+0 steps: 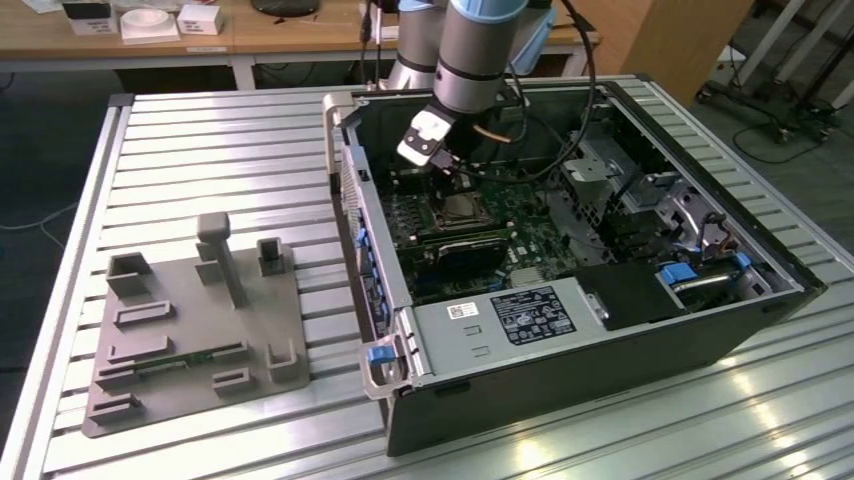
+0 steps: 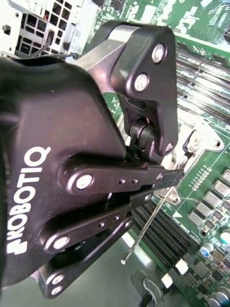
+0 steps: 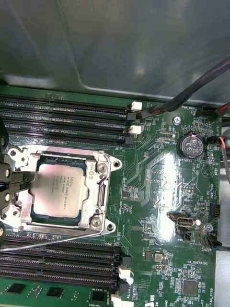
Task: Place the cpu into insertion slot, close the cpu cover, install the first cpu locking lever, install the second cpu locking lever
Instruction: 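Close the cpu cover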
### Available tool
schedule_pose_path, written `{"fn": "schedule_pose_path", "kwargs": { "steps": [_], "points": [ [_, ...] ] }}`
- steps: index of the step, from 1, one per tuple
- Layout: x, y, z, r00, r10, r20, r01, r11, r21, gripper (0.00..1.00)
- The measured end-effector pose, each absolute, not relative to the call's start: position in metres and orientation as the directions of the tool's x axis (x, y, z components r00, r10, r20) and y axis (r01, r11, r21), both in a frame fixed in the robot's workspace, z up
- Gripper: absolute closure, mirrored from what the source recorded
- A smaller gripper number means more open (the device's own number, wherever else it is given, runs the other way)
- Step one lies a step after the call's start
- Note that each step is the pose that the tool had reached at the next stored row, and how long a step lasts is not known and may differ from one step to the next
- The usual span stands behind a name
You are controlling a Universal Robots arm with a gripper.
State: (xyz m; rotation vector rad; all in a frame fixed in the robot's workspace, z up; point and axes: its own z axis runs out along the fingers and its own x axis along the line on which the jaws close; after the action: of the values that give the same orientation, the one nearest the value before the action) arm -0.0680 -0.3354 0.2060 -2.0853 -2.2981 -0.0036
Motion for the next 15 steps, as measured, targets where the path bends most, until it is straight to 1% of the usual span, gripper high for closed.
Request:
{"fn": "schedule_pose_path", "kwargs": {
  "steps": [15],
  "points": [
    [-0.041, -0.336, 0.206, -0.097, 0.995, 0.03, 0.995, 0.097, -0.024, 0.89]
  ]
}}
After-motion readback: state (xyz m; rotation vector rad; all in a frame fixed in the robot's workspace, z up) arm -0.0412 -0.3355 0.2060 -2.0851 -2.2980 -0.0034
